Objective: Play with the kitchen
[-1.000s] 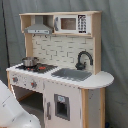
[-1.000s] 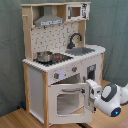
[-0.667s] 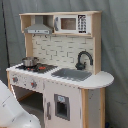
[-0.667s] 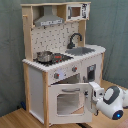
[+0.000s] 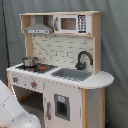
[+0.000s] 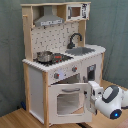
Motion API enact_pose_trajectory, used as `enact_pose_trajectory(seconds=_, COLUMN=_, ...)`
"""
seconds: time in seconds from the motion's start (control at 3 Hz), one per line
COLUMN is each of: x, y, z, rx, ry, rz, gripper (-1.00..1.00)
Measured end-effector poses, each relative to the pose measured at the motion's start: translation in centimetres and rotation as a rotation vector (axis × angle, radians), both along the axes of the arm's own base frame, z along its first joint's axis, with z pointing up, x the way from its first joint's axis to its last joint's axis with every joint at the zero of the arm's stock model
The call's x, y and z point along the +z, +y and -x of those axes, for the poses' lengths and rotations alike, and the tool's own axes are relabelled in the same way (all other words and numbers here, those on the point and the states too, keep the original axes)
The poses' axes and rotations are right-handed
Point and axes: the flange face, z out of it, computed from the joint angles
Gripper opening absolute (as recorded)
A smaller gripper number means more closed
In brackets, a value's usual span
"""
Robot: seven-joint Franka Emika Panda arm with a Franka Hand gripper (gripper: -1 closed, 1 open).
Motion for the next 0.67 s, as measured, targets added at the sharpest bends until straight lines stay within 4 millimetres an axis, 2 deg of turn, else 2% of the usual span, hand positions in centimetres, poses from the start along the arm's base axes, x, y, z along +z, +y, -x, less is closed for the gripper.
enact_pose_trajectory(seconds=0.33, x=0.1, y=0.2, z=0.0, rx=0.001, ry=0.001, rz=0.0, gripper=1.0)
enact_pose_trajectory(seconds=0.67, x=1.6, y=3.2, z=1.1, rx=0.045, ry=0.016, rz=0.013, gripper=1.0)
